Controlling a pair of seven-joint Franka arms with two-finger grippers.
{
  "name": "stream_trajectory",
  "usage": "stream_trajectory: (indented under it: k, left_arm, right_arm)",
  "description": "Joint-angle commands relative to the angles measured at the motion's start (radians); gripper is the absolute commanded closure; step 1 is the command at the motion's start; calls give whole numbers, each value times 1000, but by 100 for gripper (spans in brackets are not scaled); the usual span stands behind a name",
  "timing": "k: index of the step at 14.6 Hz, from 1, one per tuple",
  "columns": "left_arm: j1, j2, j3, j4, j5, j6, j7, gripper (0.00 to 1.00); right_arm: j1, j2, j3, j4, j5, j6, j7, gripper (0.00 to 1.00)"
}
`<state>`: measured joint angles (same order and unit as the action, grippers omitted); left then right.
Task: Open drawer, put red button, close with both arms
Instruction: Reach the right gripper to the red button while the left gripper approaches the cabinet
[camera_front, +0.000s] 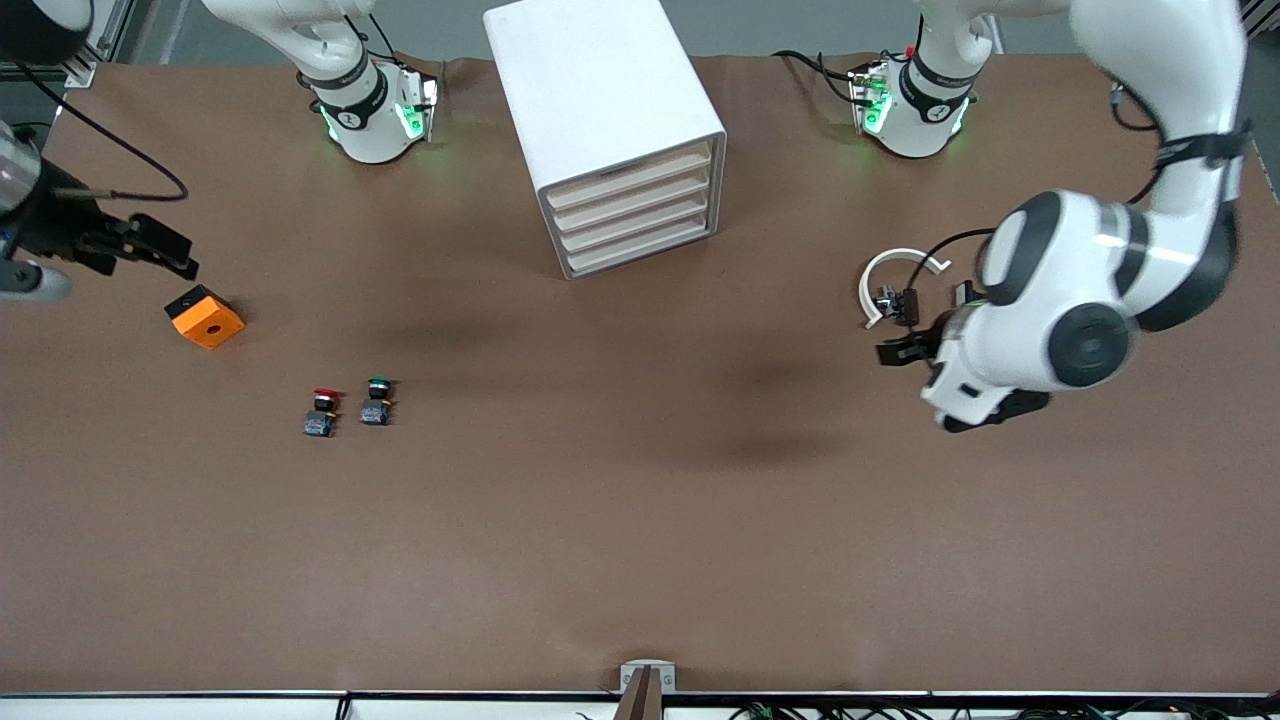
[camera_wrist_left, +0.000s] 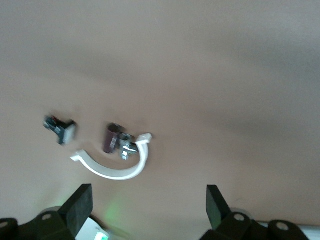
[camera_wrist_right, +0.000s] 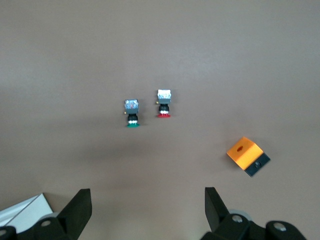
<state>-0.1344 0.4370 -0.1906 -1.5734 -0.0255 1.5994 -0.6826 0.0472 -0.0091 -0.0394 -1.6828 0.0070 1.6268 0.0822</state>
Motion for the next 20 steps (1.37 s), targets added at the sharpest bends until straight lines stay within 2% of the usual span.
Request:
stream_trajectory:
  k: [1, 5, 7, 10, 14, 16, 18, 20]
  left_arm:
    - [-53, 126, 2, 96, -78, -12, -251, 0]
    - [-99, 210, 2, 121, -191, 52, -473, 0]
    - [-132, 238, 2, 125, -241, 91, -628, 0]
    - [-201, 276, 3, 136, -281, 135, -906, 0]
    - [-284, 296, 3, 133, -405, 139, -1008, 0]
    - [-312, 293, 3, 124, -409, 82, -1093, 0]
    - [-326, 296, 3, 125, -409, -40, -1192, 0]
    - [-327, 298, 3, 125, -406, -130, -1203, 0]
  right_arm:
    - [11, 99, 0, 41, -1, 40, -10, 0]
    - [-18, 250, -4, 20, -10, 145, -27, 0]
    - [-39, 300, -4, -24, -10, 232, -131, 0]
    - [-73, 362, -4, -130, -8, 443, -219, 0]
    - [-75, 377, -4, -337, -8, 746, -213, 0]
    - [-72, 412, -4, -371, 2, 832, -184, 0]
    - [-70, 449, -4, -371, 2, 872, -148, 0]
    - [-58, 466, -2, -370, 2, 877, -63, 0]
